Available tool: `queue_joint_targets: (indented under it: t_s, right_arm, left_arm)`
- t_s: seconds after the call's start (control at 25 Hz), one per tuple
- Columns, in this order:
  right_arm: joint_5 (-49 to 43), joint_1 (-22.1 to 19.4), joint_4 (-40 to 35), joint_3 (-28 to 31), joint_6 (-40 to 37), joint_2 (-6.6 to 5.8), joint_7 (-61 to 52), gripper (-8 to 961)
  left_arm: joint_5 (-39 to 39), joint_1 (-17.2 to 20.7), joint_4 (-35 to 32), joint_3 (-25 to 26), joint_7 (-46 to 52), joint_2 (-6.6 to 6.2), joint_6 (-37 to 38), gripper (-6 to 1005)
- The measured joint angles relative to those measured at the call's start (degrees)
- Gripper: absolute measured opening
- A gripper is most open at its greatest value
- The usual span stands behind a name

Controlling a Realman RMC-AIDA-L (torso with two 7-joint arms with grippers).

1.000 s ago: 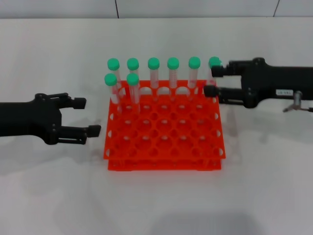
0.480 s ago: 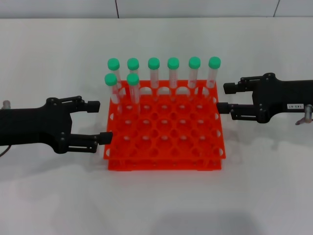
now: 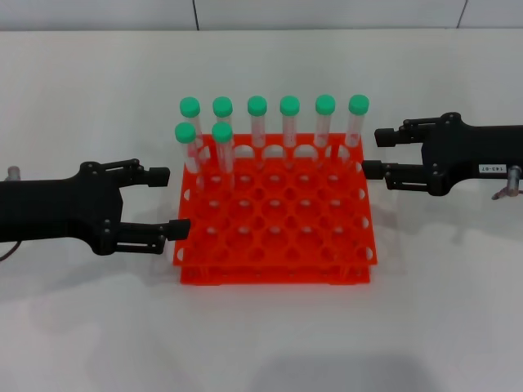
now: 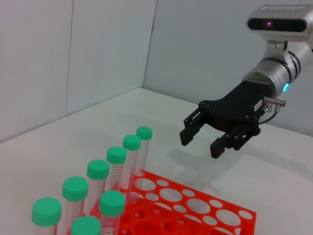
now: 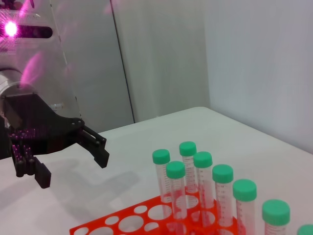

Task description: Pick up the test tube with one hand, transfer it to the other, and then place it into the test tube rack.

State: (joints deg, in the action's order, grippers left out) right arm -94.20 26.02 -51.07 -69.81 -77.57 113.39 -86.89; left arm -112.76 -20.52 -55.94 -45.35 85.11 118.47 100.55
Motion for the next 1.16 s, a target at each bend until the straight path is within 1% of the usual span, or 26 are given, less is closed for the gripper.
queue_joint_targets:
  t_s: [1.16]
  right_arm:
    - [0.51,-0.34,0.0,0.71,0.44,0.67,0.22,546]
  left_arm:
    - [0.09,0.31,-0.05,0.0,-0.12,-0.08,0.09,888]
